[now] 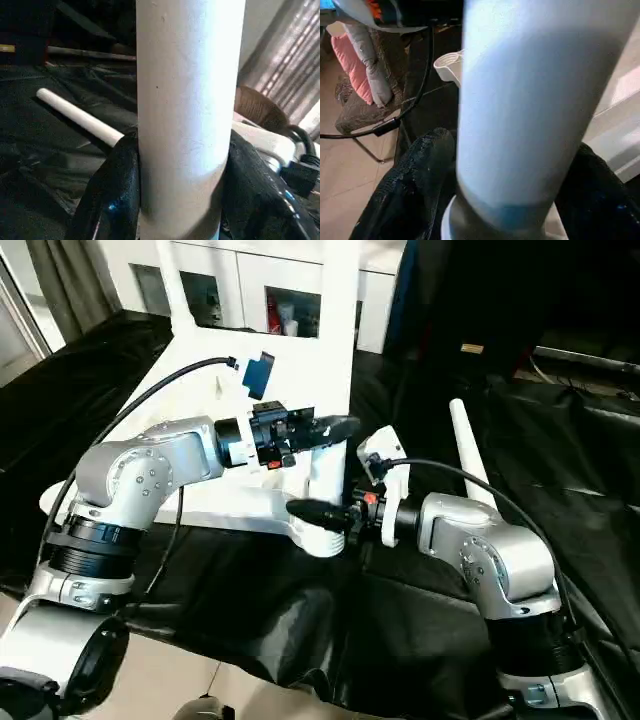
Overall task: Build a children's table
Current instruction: Pick table leg
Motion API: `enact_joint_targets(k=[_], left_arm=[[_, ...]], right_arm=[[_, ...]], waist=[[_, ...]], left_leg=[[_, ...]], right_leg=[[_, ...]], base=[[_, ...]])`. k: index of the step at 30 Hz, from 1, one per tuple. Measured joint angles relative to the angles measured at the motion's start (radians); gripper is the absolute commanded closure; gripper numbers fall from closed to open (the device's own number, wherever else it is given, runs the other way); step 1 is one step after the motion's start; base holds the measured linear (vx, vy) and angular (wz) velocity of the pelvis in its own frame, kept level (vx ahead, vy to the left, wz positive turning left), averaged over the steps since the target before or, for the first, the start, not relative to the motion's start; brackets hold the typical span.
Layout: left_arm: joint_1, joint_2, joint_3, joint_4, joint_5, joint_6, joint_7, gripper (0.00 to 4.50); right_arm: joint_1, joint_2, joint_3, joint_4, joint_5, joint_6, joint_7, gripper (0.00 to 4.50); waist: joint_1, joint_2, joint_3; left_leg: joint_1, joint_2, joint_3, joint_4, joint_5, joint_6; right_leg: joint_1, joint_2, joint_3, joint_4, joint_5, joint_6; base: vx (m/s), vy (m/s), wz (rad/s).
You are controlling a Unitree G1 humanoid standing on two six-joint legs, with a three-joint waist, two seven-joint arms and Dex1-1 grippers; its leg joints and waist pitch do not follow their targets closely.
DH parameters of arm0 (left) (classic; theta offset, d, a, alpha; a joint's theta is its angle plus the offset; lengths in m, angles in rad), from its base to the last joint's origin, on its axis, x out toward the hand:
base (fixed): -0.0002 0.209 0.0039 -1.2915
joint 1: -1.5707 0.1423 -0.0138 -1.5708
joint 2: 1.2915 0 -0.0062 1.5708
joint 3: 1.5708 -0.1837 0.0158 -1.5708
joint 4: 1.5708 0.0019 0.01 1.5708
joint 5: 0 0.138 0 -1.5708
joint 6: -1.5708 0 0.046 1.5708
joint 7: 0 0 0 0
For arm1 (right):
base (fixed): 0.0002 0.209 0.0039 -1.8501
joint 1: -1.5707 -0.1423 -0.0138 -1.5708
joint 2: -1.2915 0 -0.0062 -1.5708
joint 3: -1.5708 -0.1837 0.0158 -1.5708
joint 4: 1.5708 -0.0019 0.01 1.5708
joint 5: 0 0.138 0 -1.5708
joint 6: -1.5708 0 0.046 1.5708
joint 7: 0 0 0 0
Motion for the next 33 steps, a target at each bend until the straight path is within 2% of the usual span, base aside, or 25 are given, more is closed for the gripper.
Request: enact_joint_targets(k=[17,28,30,33], left_arm=[[0.008,0.025,-0.012,-0.029,0.008,-0.010,-0.033,2.62],[0.019,0.029,-0.031,-0.045,0.017,-0.010,-0.050,2.62],[0.019,0.029,-0.031,-0.045,0.018,-0.011,-0.051,2.62],[0.019,0.029,-0.031,-0.045,0.020,-0.014,-0.050,2.62]], right_arm=[[-0.018,-0.003,-0.007,0.004,0.030,0.060,-0.008,1.44],[-0.020,0.001,-0.009,0.022,0.039,0.065,-0.015,1.44],[-0.020,0.001,-0.009,0.022,0.039,0.066,-0.015,1.78],[-0.020,0.002,-0.009,0.022,0.043,0.066,-0.011,1.81]], waist=[[0.000,0.000,0.000],[0.000,0.000,0.000],[0.000,0.000,0.000],[0.000,0.000,0.000]], left_leg=[[0.000,0.000,0.000,0.000,0.000,0.000],[0.000,0.000,0.000,0.000,0.000,0.000],[0.000,0.000,0.000,0.000,0.000,0.000],[0.000,0.000,0.000,0.000,0.000,0.000]], right_leg=[[0.000,0.000,0.000,0.000,0.000,0.000],[0.000,0.000,0.000,0.000,0.000,0.000],[0.000,0.000,0.000,0.000,0.000,0.000],[0.000,0.000,0.000,0.000,0.000,0.000]], base=[[0.000,0.000,0.00],[0.000,0.000,0.00],[0.000,0.000,0.00],[0.000,0.000,0.00]])
